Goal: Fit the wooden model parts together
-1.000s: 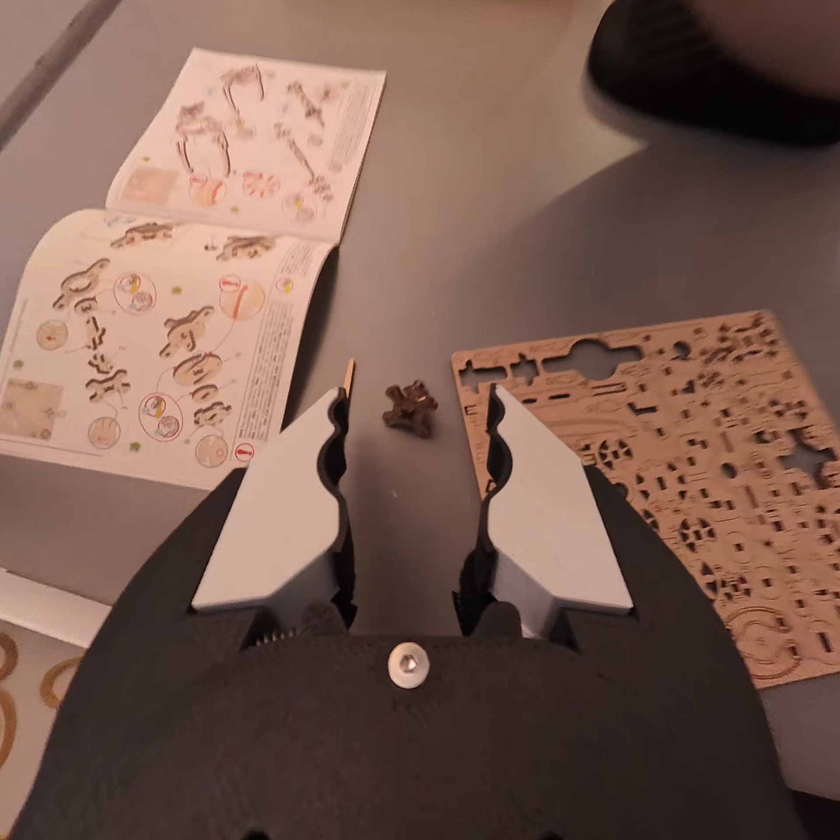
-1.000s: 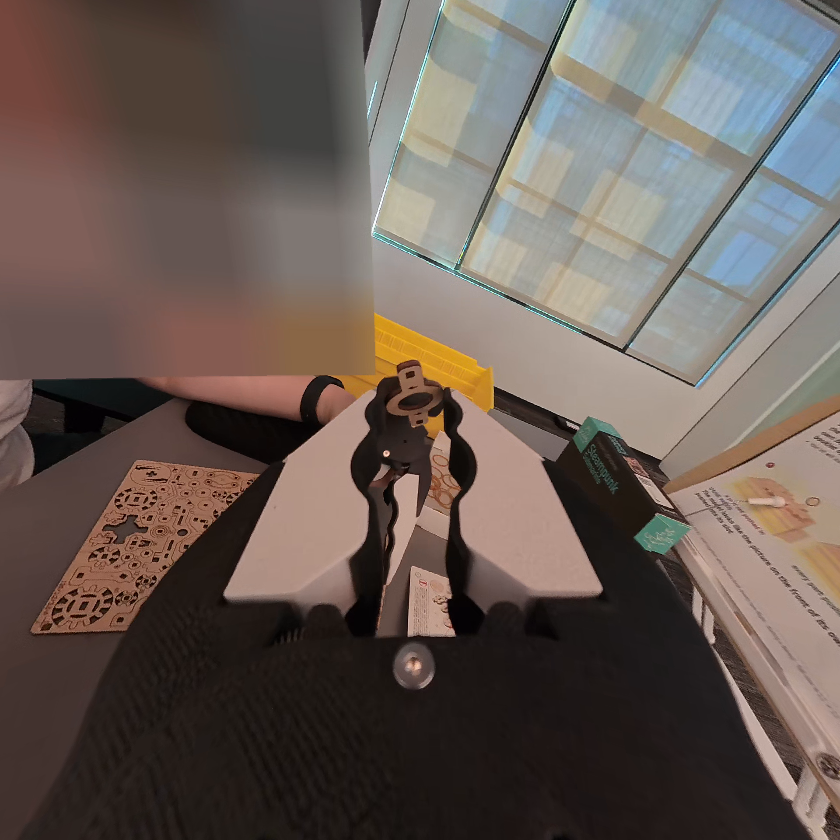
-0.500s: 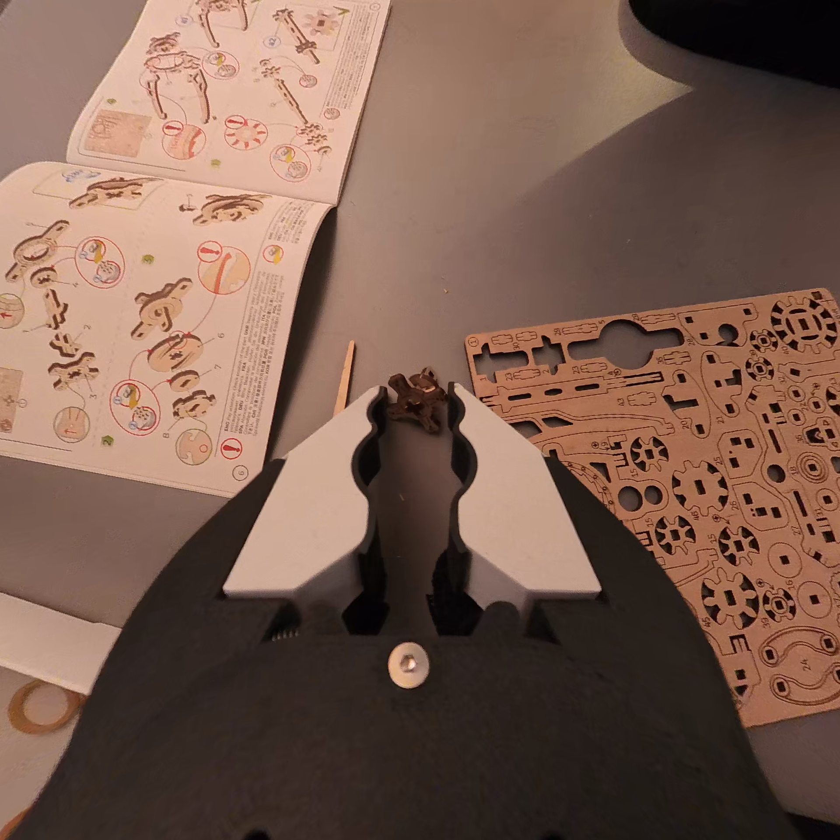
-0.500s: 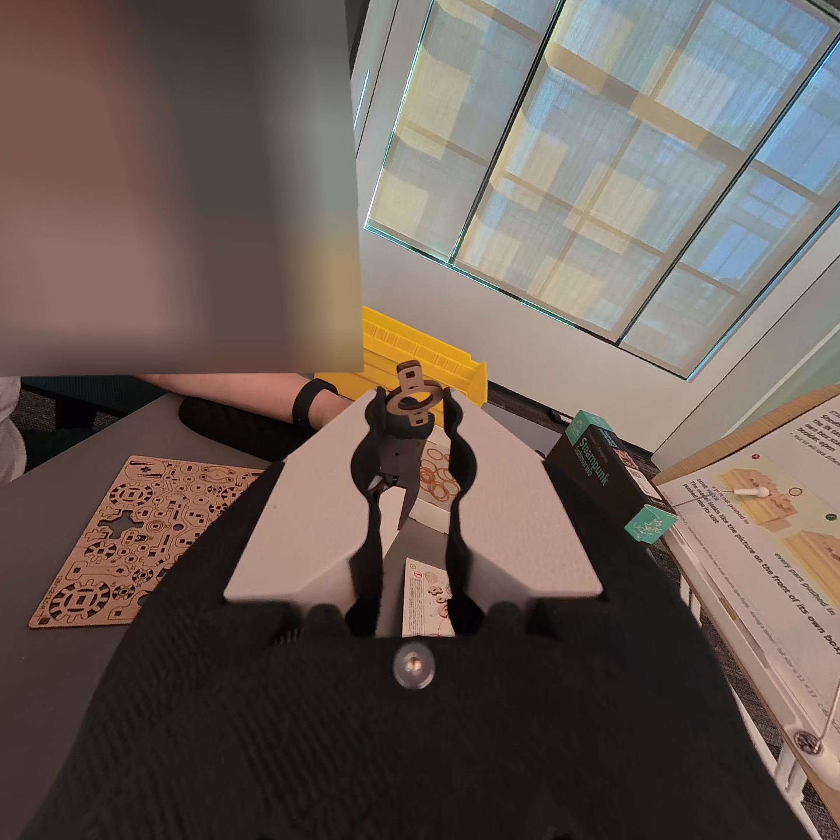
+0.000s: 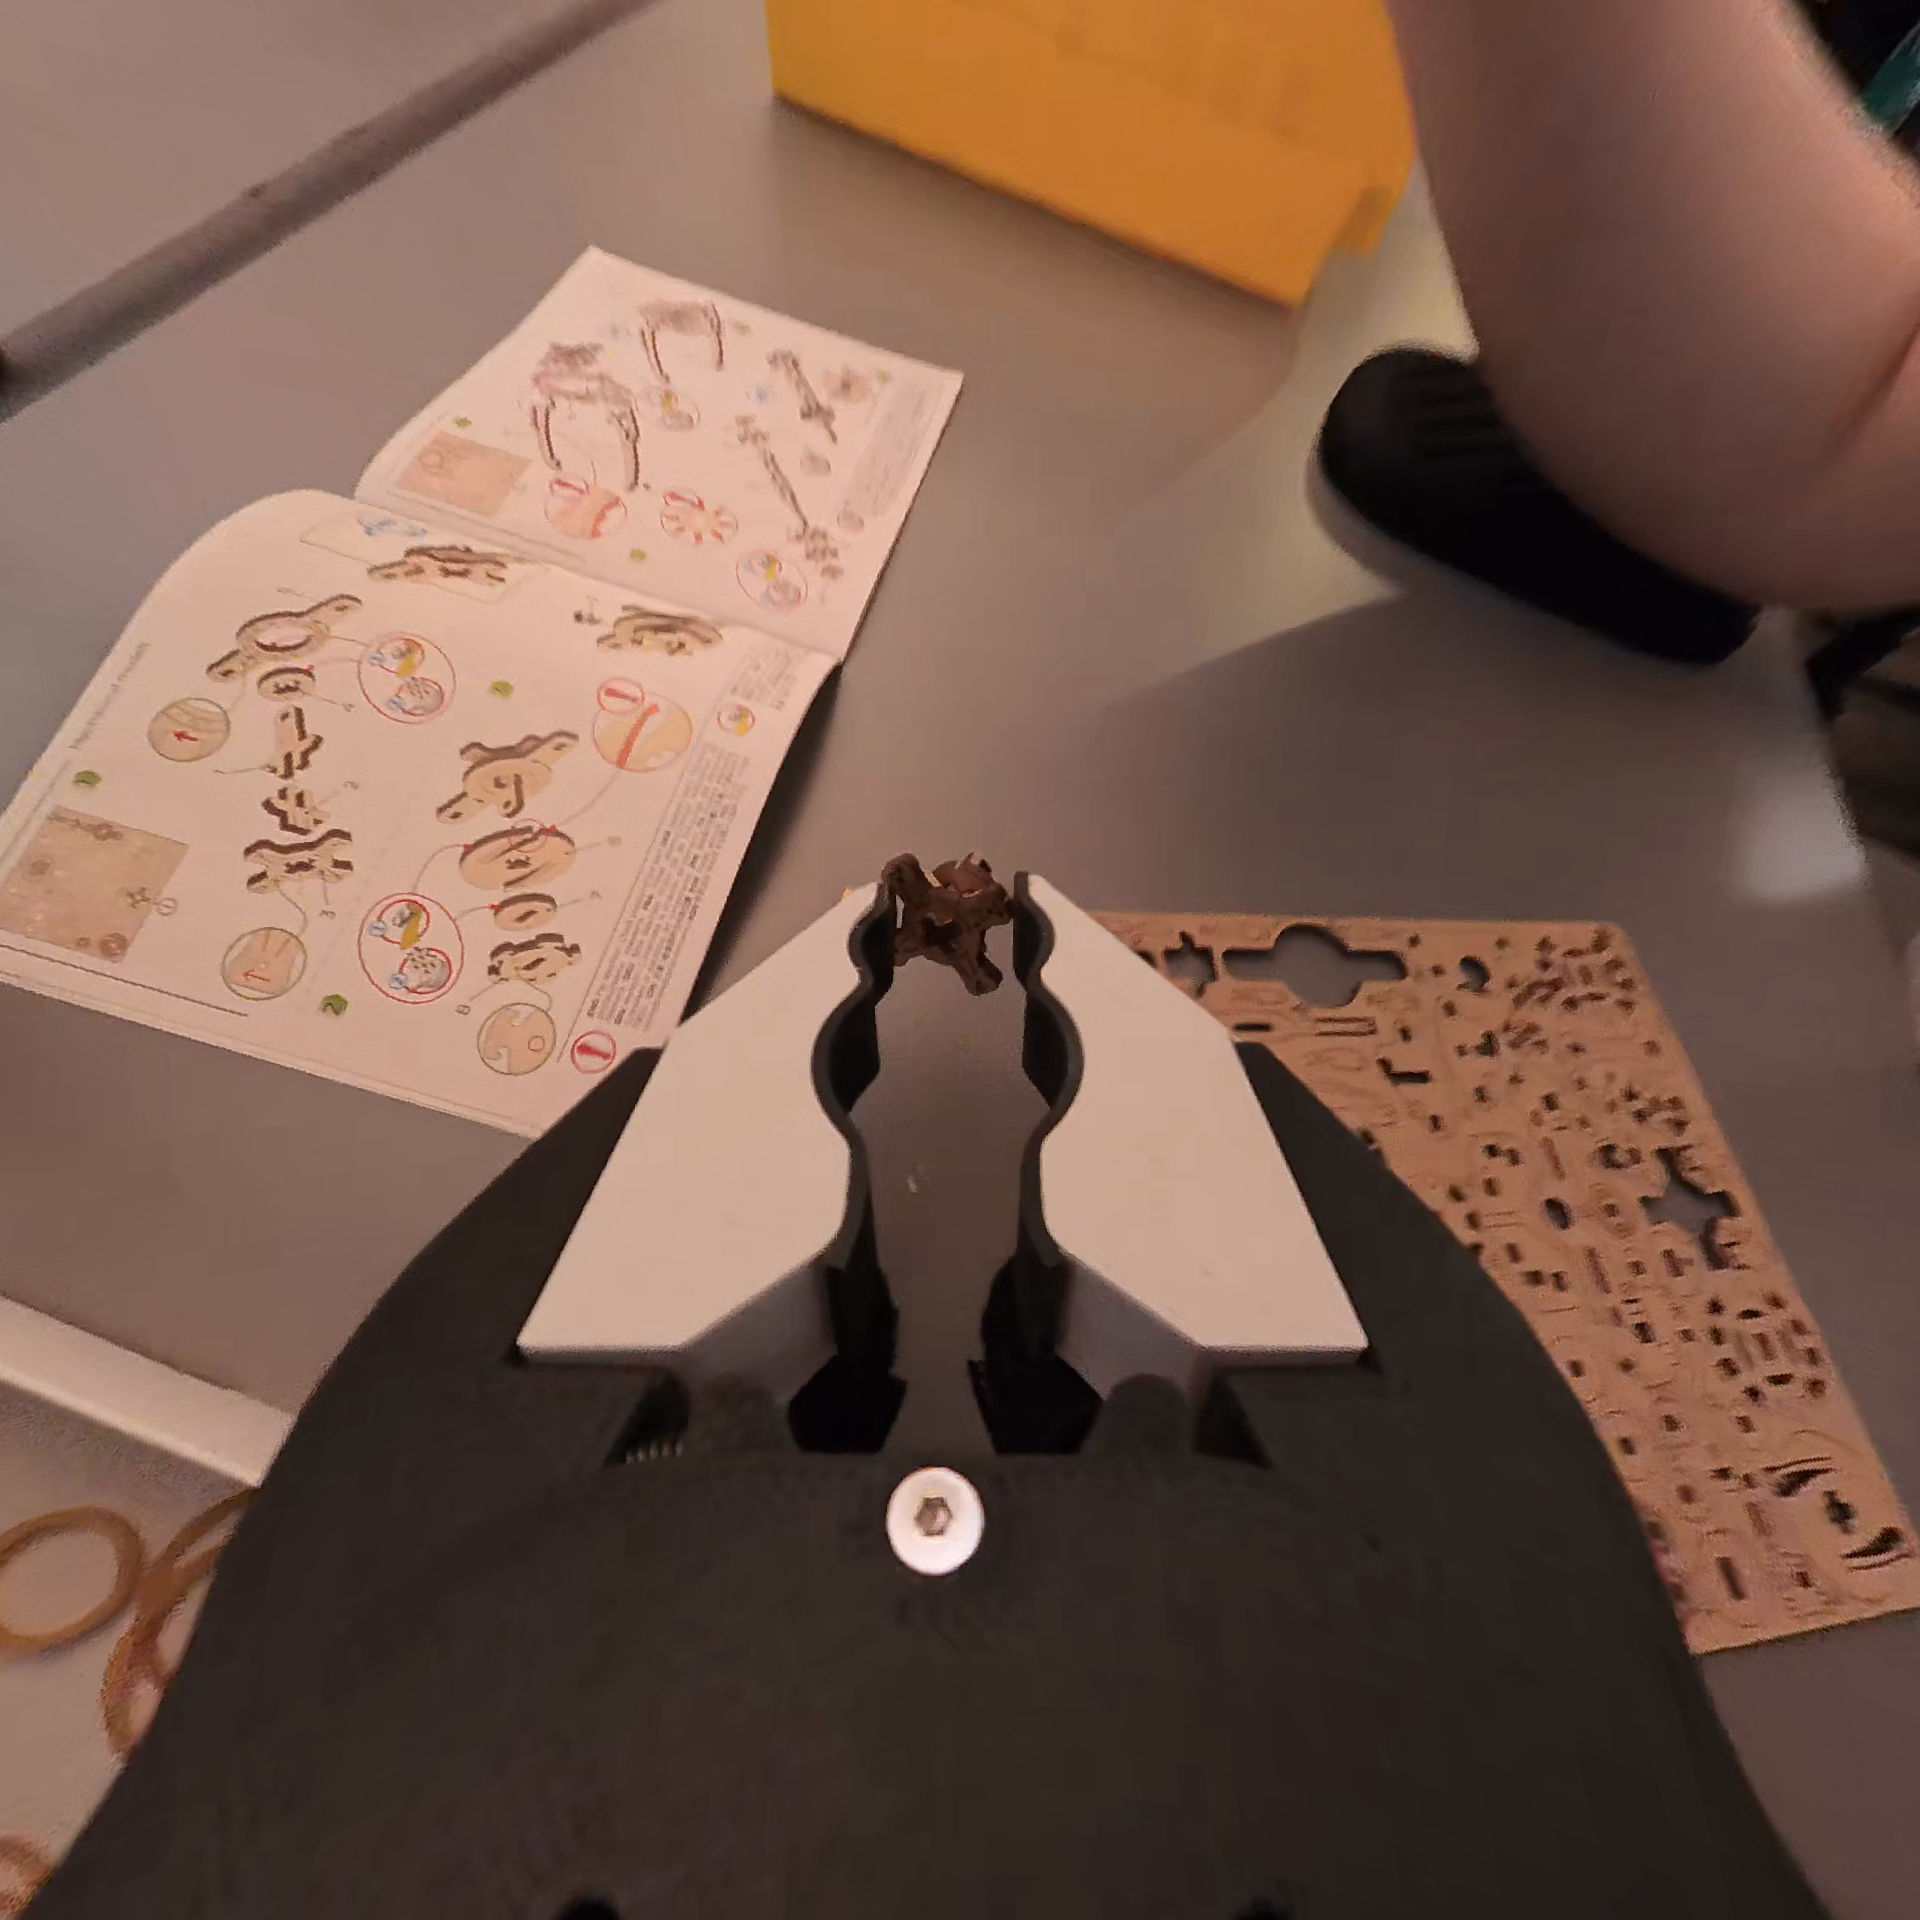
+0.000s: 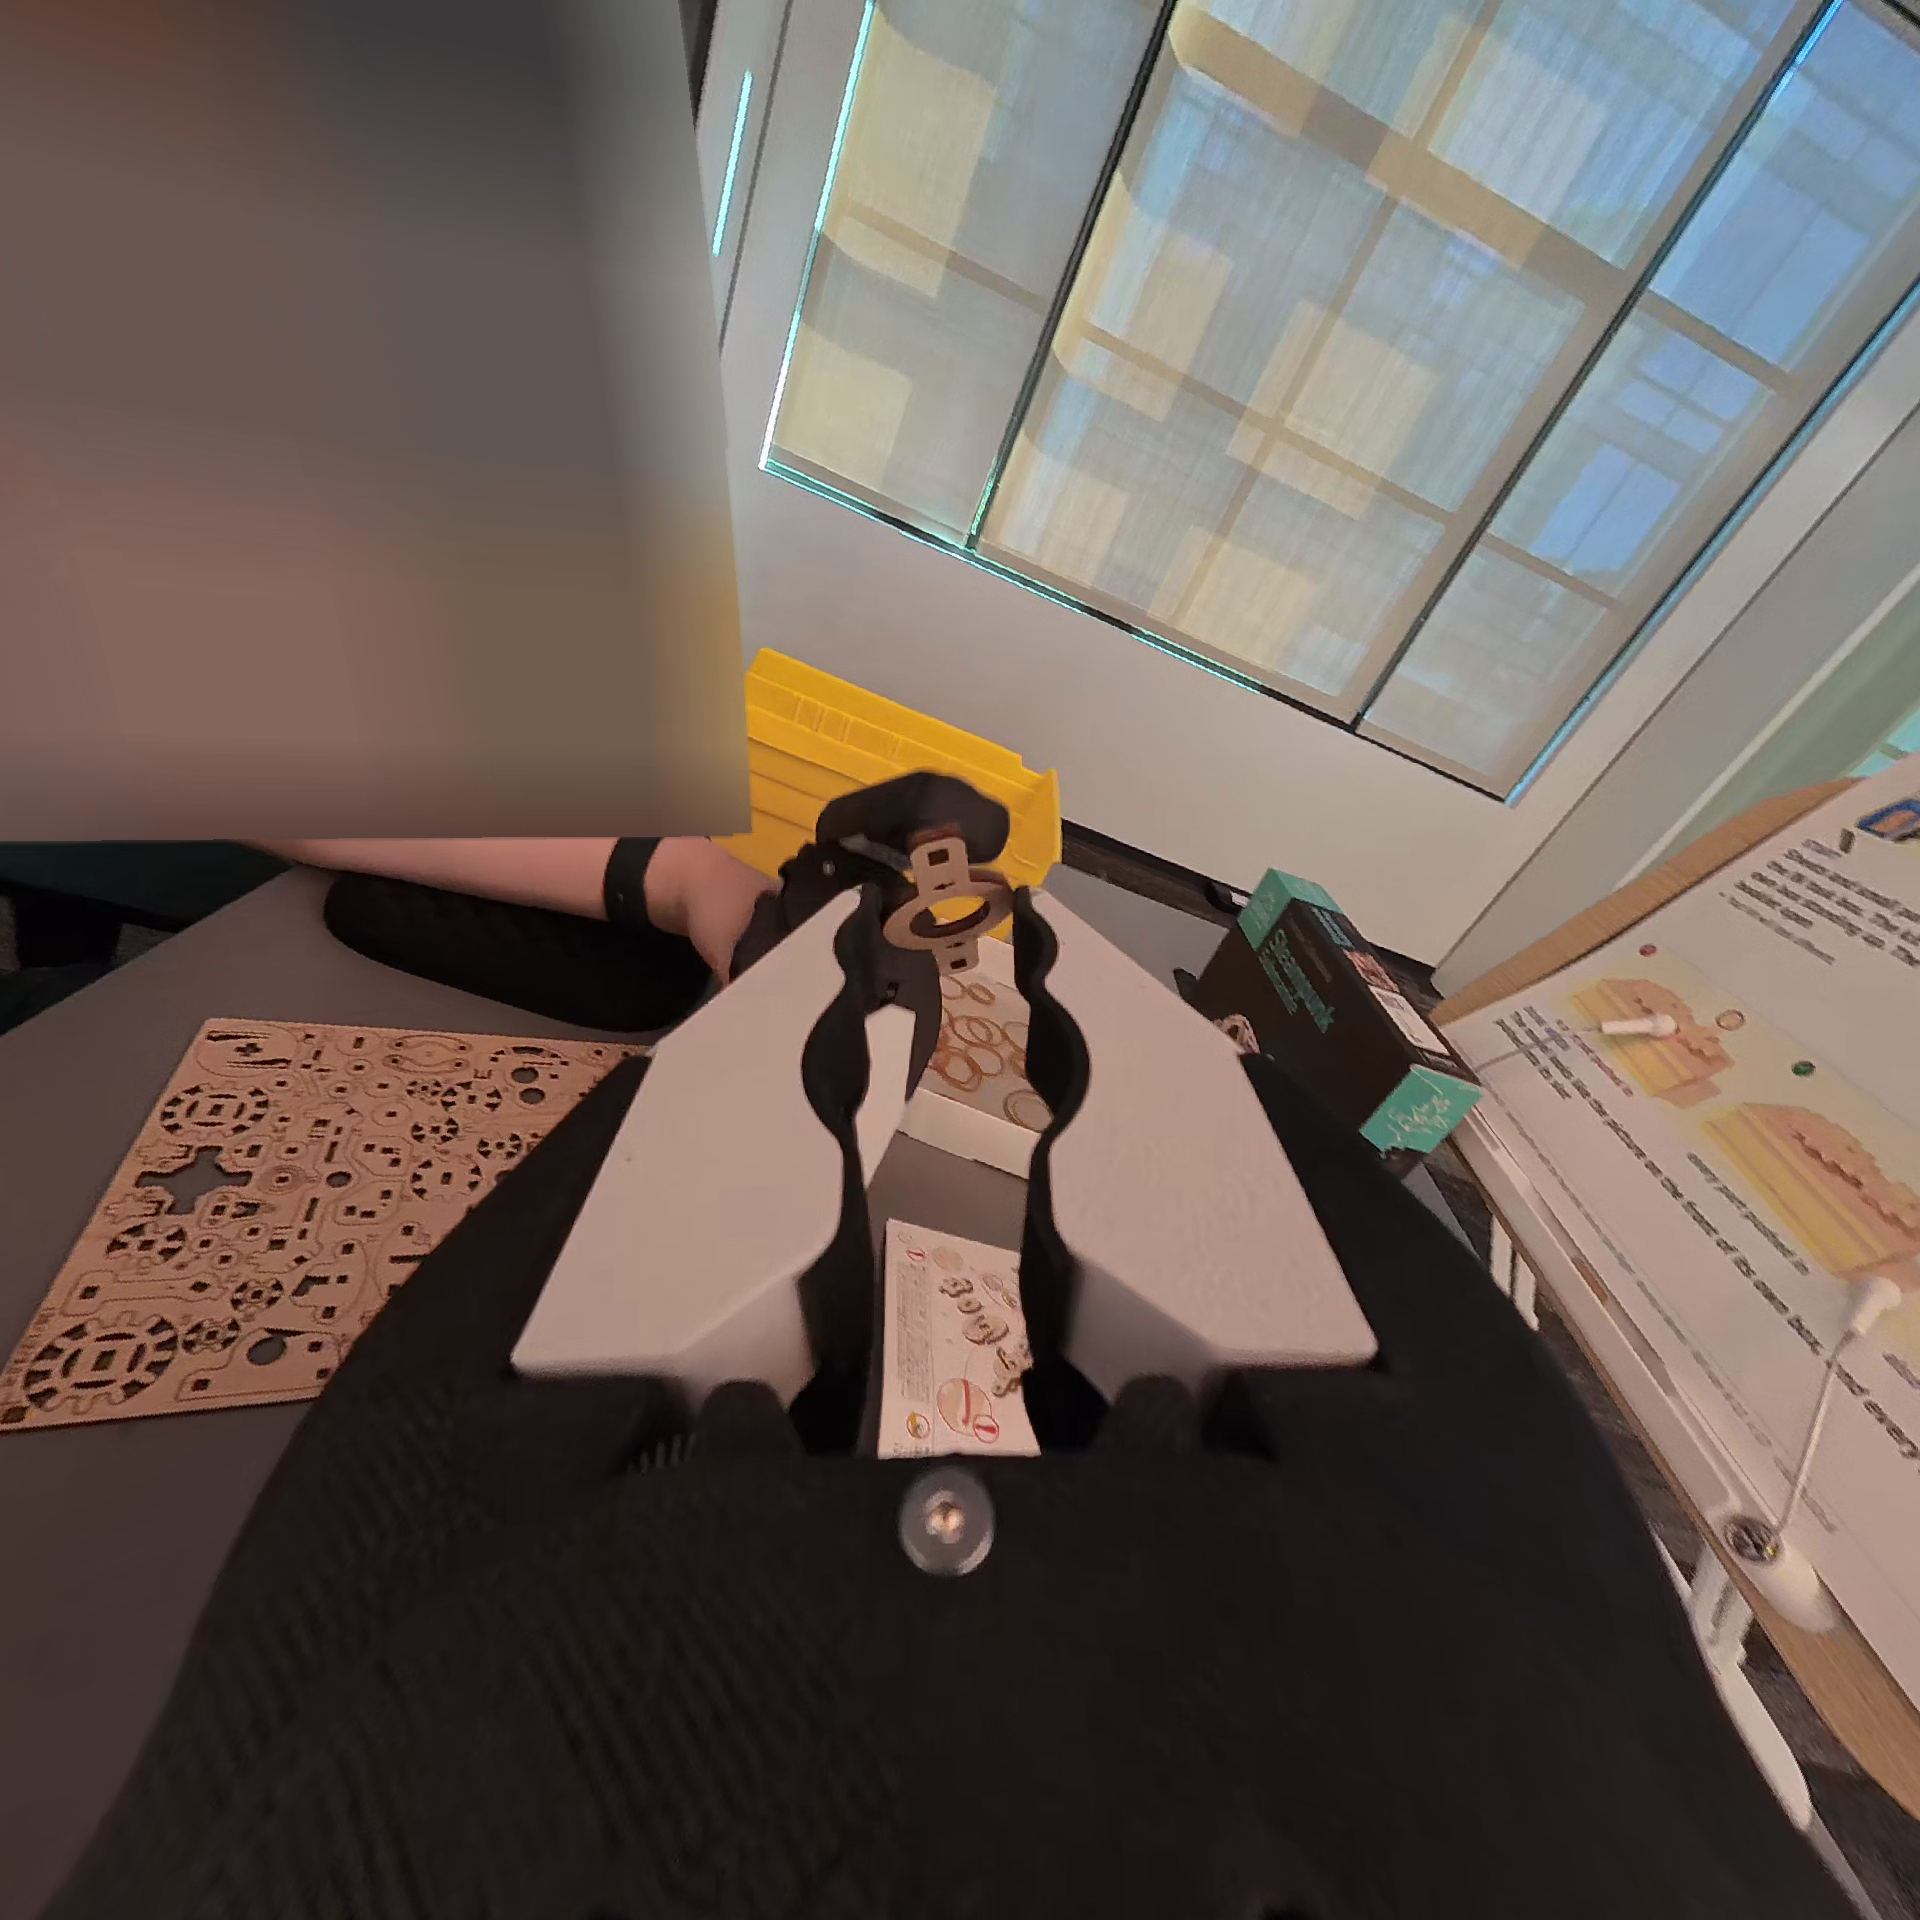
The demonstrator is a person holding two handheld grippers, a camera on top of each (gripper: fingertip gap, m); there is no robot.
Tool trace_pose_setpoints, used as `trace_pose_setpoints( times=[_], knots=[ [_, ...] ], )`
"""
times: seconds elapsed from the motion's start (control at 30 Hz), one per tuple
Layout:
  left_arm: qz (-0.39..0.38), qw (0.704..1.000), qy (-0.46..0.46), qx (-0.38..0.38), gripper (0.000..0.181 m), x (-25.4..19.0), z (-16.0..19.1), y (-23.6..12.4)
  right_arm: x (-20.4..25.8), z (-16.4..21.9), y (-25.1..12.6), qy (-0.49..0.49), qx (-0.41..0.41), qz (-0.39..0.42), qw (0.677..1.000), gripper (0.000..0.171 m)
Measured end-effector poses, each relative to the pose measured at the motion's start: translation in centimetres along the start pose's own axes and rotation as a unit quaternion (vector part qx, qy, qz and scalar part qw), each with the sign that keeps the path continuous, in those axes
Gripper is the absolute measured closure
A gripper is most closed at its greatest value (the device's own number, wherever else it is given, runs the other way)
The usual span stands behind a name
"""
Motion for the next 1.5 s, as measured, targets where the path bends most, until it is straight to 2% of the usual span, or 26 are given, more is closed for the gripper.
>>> trace_pose_setpoints(
  times=[0.3,0.57,0.73,1.1,1.27,1.5],
  knots=[
    [0.103,0.976,-0.109,-0.156,0.161,-0.9,-4.1,-2.7,-0.6,3.1,0.2,-0.008,0.065,0.016,0.998,0.147],
    [0.143,0.961,-0.137,-0.194,0.161,-1.3,-5.1,-3.6,0.0,5.9,1.5,-0.031,0.130,0.004,0.991,0.147],
    [0.175,0.944,-0.156,-0.234,0.161,-1.5,-6.0,-4.6,1.3,6.9,3.4,-0.089,0.171,-0.011,0.981,0.147],
    [0.198,0.924,-0.181,-0.273,0.161,-1.4,-6.7,-5.4,2.9,6.8,6.5,-0.245,0.237,0.012,0.940,0.147],
    [0.205,0.914,-0.202,-0.285,0.162,-1.1,-7.0,-5.6,2.7,7.9,7.0,-0.273,0.272,0.024,0.922,0.147],
    [0.195,0.924,-0.203,-0.259,0.161,-0.9,-6.3,-5.4,2.5,9.3,6.1,-0.248,0.304,0.004,0.920,0.147]
  ],
)
Point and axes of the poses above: each gripper's, where its closed fingertips meet, y out along the fingers, z out of its underside, x = y × z across the jaws, the point moved 3 cm from there along -y, back along the fingers, and after that the axes turned 2 degrees about -x, right-handed, at the moved point
